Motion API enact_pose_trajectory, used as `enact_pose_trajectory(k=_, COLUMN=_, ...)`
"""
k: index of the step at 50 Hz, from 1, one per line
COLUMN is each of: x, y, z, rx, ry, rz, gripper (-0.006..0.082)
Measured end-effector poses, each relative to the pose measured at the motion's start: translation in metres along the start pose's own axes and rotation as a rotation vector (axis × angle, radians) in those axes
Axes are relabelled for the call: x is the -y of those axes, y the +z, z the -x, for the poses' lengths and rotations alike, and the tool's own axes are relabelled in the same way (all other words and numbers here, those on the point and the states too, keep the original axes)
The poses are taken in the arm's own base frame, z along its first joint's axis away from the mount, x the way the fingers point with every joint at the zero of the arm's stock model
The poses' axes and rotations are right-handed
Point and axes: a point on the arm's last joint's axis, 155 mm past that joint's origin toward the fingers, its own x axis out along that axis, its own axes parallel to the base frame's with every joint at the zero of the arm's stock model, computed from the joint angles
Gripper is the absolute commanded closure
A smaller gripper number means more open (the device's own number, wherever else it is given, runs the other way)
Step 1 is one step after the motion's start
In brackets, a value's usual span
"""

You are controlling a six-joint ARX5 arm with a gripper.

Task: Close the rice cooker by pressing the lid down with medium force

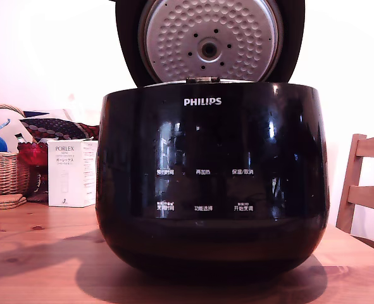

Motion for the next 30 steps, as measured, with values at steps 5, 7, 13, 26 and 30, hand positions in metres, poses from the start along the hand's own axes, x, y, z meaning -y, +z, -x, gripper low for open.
enact_pose_trajectory(k=5, x=-0.001, y=0.001, z=-0.003, rx=0.011, ry=-0.001, rz=-0.002, gripper=0.0789)
enact_pose_trajectory(k=7, x=-0.001, y=0.000, z=-0.006, rx=0.014, ry=-0.001, rz=0.000, gripper=0.0789)
enact_pose_trajectory(k=13, x=-0.006, y=-0.013, z=-0.020, rx=0.006, ry=0.000, rz=0.022, gripper=0.0789)
enact_pose_trajectory(k=26, x=-0.010, y=-0.040, z=-0.014, rx=0.028, ry=0.002, rz=0.048, gripper=0.0789)
enact_pose_trajectory(k=30, x=-0.008, y=-0.040, z=-0.001, rx=0.065, ry=0.000, rz=0.057, gripper=0.0789)
